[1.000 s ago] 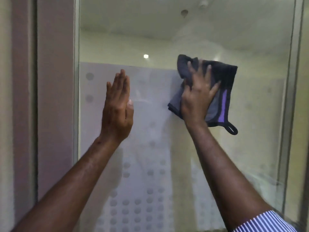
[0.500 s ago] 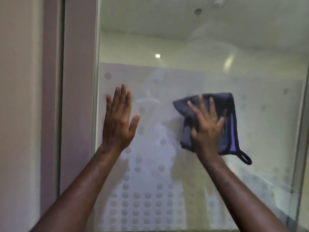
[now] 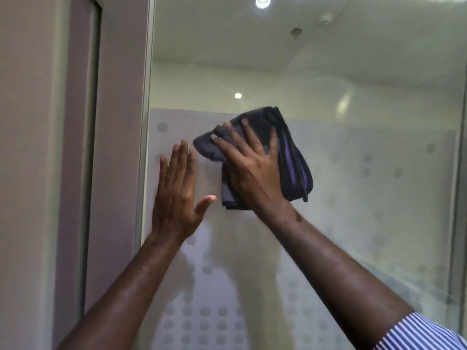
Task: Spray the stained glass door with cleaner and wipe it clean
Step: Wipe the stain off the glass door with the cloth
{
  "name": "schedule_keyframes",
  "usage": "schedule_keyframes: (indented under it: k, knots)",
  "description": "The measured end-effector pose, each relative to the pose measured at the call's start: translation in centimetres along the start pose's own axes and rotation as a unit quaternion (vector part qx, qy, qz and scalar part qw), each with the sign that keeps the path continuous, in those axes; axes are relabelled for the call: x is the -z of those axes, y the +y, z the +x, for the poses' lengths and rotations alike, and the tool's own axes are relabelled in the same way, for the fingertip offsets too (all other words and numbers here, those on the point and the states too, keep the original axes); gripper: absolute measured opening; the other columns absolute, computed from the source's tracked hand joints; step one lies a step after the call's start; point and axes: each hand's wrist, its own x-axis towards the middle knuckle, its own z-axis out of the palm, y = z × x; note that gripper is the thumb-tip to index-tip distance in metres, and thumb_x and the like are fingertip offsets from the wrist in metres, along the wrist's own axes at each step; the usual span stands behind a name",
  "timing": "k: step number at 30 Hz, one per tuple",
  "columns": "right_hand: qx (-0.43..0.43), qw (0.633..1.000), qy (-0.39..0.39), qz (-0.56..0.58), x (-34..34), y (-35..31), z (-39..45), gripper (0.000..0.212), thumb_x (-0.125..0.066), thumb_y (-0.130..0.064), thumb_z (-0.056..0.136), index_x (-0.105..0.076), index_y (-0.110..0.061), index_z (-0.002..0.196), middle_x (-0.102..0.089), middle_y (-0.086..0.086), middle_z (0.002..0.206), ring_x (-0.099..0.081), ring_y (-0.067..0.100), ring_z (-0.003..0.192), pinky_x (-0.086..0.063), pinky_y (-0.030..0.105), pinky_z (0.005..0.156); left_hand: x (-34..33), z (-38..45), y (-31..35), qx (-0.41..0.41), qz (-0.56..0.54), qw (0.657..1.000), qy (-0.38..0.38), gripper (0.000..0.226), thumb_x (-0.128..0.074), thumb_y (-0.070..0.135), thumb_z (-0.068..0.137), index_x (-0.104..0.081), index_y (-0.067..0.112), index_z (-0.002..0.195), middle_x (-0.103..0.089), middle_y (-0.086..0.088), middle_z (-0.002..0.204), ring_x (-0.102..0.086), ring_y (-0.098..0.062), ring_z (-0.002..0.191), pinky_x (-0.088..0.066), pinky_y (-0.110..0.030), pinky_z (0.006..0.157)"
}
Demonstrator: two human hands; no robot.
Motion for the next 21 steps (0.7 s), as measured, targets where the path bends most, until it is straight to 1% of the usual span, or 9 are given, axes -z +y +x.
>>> schedule_keyframes:
  k: [2, 4, 6, 8, 11, 13, 15, 18, 21]
  knots:
    - [-0.073, 0.997, 0.015, -0.009, 0.9, 3.4, 2.7, 0.062, -0.051, -0.021, 0.089, -0.048, -0.037, 0.149, -0.04, -0.008, 0.161, -0.029, 0.025, 0.153, -0.01, 0.069, 0.118, -0.2, 0.0, -0.1, -0.006, 0.028, 1.0, -0.007, 0.094, -0.011, 0.07, 0.1, -0.017, -0.004, 0.158, -0.01, -0.024, 0.169, -0.008, -0.038, 0.158, -0.009, -0.061, 0.127]
    - [-0.197, 0.98, 0.024, -0.024, 2.3, 8.1, 4.4, 0.067, -0.047, -0.028, 0.086, -0.042, -0.041, 0.151, -0.035, -0.011, 0.164, -0.024, 0.021, 0.155, -0.01, 0.067, 0.118, -0.3, 0.0, -0.1, -0.002, 0.045, 0.999, -0.012, 0.091, -0.013, 0.067, 0.102, -0.016, -0.003, 0.159, -0.009, -0.022, 0.169, -0.006, -0.037, 0.158, -0.01, -0.061, 0.126]
    - [-0.311, 0.949, 0.03, -0.034, 3.8, 12.5, 4.6, 0.063, -0.043, -0.035, 0.091, -0.034, -0.044, 0.153, -0.028, -0.011, 0.166, -0.018, 0.02, 0.156, -0.009, 0.067, 0.12, -0.3, 0.0, -0.1, 0.0, 0.052, 0.999, -0.015, 0.089, -0.014, 0.067, 0.102, -0.015, -0.002, 0.159, -0.008, -0.022, 0.17, -0.005, -0.036, 0.159, -0.01, -0.061, 0.126]
    - [-0.368, 0.928, 0.045, -0.017, 4.8, 14.9, 3.8, 0.056, -0.041, -0.044, 0.098, -0.034, -0.047, 0.153, -0.025, -0.012, 0.167, -0.015, 0.021, 0.157, -0.007, 0.068, 0.12, -0.2, 0.0, 0.0, 0.0, 0.058, 0.998, -0.016, 0.09, -0.013, 0.067, 0.102, -0.015, -0.002, 0.159, -0.007, -0.022, 0.17, -0.003, -0.036, 0.159, -0.01, -0.061, 0.126]
    - [-0.367, 0.929, 0.052, 0.003, 4.6, 13.9, 3.7, 0.054, -0.032, -0.062, 0.1, -0.033, -0.05, 0.153, -0.02, -0.007, 0.169, -0.009, 0.026, 0.158, -0.003, 0.073, 0.117, -0.3, 0.1, 0.1, -0.004, 0.076, 0.997, -0.02, 0.092, -0.011, 0.07, 0.1, -0.016, 0.0, 0.16, -0.006, -0.023, 0.169, -0.003, -0.037, 0.159, -0.009, -0.061, 0.127]
    - [-0.328, 0.944, 0.019, -0.013, 3.8, 11.3, 3.7, 0.06, -0.027, -0.072, 0.097, -0.025, -0.054, 0.154, -0.01, 0.001, 0.172, -0.002, 0.033, 0.158, 0.001, 0.077, 0.115, -0.3, 0.2, 0.1, -0.005, 0.095, 0.995, -0.026, 0.093, -0.01, 0.072, 0.099, -0.015, 0.003, 0.161, -0.004, -0.023, 0.17, -0.002, -0.038, 0.159, -0.008, -0.062, 0.126]
    - [-0.264, 0.964, -0.017, -0.032, 3.1, 8.8, 3.1, 0.064, -0.027, -0.077, 0.094, -0.019, -0.057, 0.154, -0.002, 0.005, 0.172, 0.002, 0.036, 0.157, 0.004, 0.076, 0.112, -0.4, 0.3, 0.0, -0.004, 0.112, 0.993, -0.035, 0.092, -0.009, 0.073, 0.099, -0.012, 0.005, 0.162, -0.002, -0.023, 0.17, 0.0, -0.038, 0.159, -0.008, -0.062, 0.126]
    - [-0.189, 0.981, -0.031, -0.029, 2.9, 8.4, 2.2, 0.064, -0.033, -0.068, 0.097, -0.014, -0.054, 0.156, -0.004, 0.0, 0.172, 0.001, 0.032, 0.158, 0.002, 0.077, 0.112, -0.4, 0.4, 0.2, 0.0, 0.118, 0.992, -0.037, 0.091, -0.011, 0.072, 0.099, -0.009, 0.007, 0.162, 0.0, -0.022, 0.17, 0.002, -0.038, 0.159, -0.006, -0.062, 0.126]
    - [-0.186, 0.982, -0.015, -0.042, 3.6, 11.2, 2.1, 0.066, -0.038, -0.052, 0.098, -0.012, -0.046, 0.159, -0.012, -0.009, 0.171, -0.006, 0.023, 0.158, -0.004, 0.076, 0.116, -0.5, 0.5, 0.2, 0.004, 0.111, 0.993, -0.033, 0.09, -0.012, 0.072, 0.099, -0.008, 0.009, 0.162, 0.001, -0.022, 0.17, 0.002, -0.037, 0.159, -0.005, -0.063, 0.126]
